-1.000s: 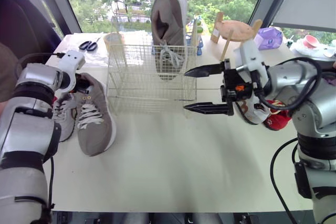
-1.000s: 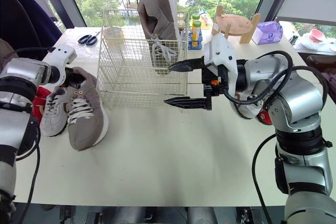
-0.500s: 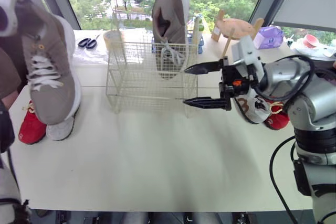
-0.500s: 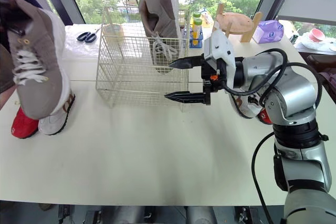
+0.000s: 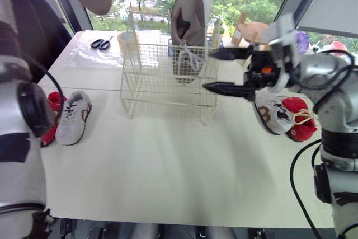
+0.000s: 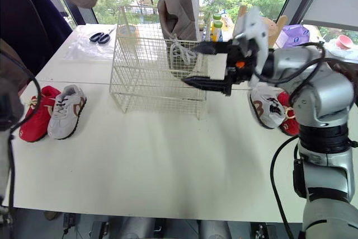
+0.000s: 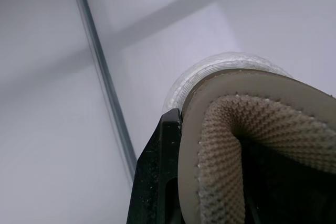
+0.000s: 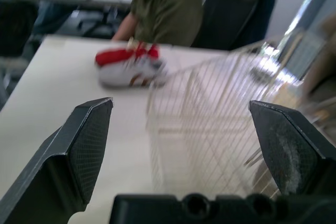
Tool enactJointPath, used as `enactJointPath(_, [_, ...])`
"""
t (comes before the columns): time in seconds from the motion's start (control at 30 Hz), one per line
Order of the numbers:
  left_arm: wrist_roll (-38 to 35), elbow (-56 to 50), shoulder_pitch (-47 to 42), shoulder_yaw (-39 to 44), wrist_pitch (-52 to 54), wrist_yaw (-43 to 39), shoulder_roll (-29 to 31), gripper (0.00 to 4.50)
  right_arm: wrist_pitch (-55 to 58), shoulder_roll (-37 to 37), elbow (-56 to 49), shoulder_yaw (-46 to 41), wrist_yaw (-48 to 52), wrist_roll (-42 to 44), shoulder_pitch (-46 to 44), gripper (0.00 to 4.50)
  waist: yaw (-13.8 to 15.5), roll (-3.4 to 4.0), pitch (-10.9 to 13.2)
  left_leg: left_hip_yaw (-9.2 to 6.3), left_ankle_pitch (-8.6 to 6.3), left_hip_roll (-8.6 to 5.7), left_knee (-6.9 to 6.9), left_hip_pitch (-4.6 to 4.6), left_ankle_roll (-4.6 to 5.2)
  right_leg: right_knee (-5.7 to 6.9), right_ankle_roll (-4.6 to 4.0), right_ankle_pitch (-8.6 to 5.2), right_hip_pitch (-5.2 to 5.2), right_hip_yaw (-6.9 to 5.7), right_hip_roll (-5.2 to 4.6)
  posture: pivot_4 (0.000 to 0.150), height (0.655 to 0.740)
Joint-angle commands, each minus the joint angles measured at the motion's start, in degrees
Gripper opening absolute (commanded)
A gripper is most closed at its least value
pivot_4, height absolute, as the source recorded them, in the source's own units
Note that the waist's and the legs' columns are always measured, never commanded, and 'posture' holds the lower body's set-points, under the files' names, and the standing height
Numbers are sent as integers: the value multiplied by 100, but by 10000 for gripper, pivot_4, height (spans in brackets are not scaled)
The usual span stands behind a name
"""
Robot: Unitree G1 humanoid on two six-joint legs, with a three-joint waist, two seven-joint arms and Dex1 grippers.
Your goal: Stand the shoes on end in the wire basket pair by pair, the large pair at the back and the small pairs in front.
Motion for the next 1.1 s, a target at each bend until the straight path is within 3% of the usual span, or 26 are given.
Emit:
enactJointPath(0.03, [16,-456,1,205,-645,603,-269,466,168,-149,-202,-383,-248,316,-109,45000,-4,0,0,1,-1,0,0,0,2,0,0,0,0,0,0,1500,7400])
enactJointPath(0.27, [191,-528,315,15,-1236,996,-1126,466,285,-310,-302,-460,-507,455,-88,45000,-3,0,0,4,-2,-2,0,0,4,1,0,0,-1,0,0,1500,7400])
enactJointPath(0.67, [453,-428,737,-74,-1312,1091,-1300,466,269,-423,-376,-522,-726,605,68,45000,-24,0,-1,8,-4,-2,0,1,8,3,0,0,-4,0,3,1500,7400])
enactJointPath(0.97, [353,-666,1700,-191,-945,699,-1771,466,101,-380,-279,-430,-742,571,118,45000,-1,0,-2,5,-3,-2,8,1,8,2,0,1,3,0,2,1500,7400])
enactJointPath(1.1, [484,-579,1883,-448,-266,237,-1896,466,22,-341,-232,-374,-749,521,151,45000,-13,0,-2,5,-3,-3,8,2,7,4,0,1,2,0,4,1500,7400])
